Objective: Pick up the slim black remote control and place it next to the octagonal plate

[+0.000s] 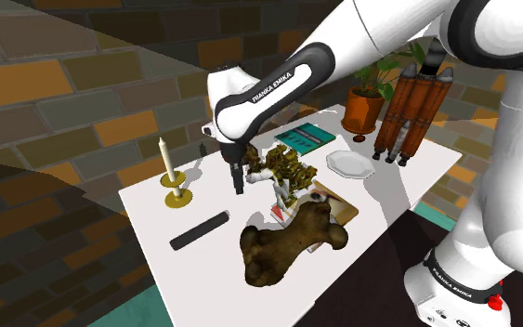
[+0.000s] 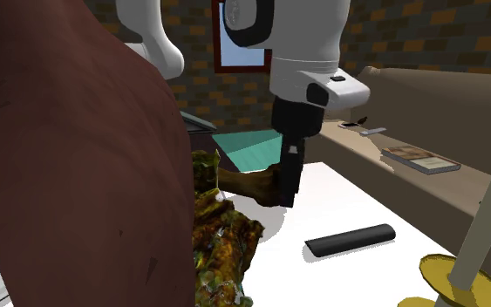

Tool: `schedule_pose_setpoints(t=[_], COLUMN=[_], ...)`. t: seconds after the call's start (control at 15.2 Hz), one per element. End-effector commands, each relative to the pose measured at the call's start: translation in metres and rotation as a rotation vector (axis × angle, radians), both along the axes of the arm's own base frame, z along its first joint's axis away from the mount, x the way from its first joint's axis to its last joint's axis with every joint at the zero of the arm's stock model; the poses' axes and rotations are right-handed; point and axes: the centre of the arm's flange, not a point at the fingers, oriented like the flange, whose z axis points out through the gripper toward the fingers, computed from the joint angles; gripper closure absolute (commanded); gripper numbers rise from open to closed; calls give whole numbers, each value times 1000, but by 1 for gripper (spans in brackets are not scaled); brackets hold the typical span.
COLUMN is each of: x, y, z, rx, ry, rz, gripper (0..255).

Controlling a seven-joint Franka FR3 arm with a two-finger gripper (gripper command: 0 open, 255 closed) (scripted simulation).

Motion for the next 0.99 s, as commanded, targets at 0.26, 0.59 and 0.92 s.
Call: schedule_pose_setpoints(t=[0.26,0.59,0.92], x=[21,29,27], y=[62,117,122], z=[-46,-82,-107], rx=[16,29,31], ry=[-9,-16,-17], rz=[217,396,413], gripper=[0,0,0])
